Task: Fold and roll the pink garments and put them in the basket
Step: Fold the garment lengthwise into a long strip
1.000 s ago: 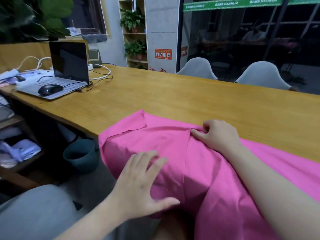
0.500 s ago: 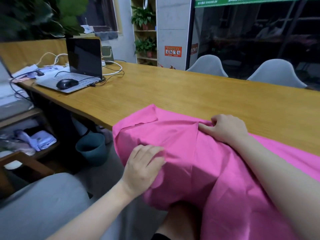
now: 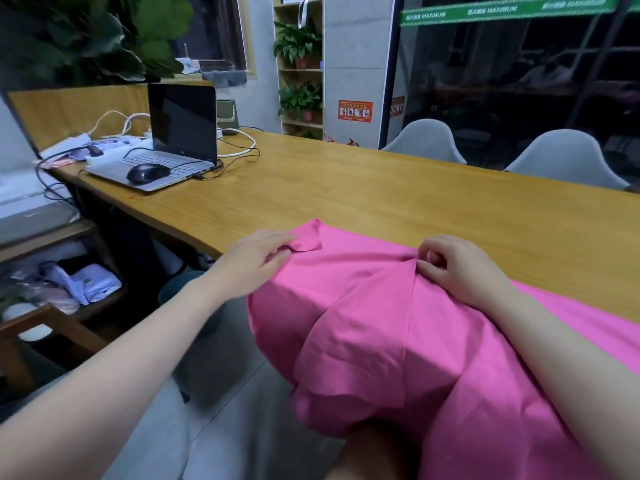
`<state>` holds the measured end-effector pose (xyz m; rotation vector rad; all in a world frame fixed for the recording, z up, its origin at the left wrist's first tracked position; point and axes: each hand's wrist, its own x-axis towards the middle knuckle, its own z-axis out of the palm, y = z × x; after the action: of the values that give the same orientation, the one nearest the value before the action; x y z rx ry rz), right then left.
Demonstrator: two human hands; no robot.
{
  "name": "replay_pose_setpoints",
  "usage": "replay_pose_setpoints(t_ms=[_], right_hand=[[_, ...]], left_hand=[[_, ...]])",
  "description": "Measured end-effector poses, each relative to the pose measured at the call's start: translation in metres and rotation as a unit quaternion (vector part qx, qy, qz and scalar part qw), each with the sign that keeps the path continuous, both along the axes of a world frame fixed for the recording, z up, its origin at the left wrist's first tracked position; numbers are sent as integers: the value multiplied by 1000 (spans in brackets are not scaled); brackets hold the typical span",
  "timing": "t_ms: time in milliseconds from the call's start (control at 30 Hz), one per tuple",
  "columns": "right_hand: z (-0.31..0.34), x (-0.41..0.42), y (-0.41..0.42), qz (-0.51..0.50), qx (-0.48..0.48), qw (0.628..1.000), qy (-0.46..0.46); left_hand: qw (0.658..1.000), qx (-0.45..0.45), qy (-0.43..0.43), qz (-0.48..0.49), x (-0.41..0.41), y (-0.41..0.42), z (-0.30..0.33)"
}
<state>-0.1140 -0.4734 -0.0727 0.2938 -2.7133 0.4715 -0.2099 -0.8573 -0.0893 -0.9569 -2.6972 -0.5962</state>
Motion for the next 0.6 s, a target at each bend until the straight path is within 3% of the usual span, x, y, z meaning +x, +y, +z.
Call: replay_pose_setpoints(t_ms=[167, 433, 533, 600], right_hand=[[-1, -9, 1, -25, -26, 999, -32], [-4, -11, 4, -5, -76, 996, -40], [-4, -12, 3, -4, -80, 996, -42], [-4, -12, 3, -4, -81, 996, -42]], left_hand=[[991, 50, 14, 121, -29, -19, 14], [955, 129, -135, 229, -77, -23, 26], [951, 59, -126, 275, -88, -19, 32], [952, -39, -49, 299, -85, -14, 30]])
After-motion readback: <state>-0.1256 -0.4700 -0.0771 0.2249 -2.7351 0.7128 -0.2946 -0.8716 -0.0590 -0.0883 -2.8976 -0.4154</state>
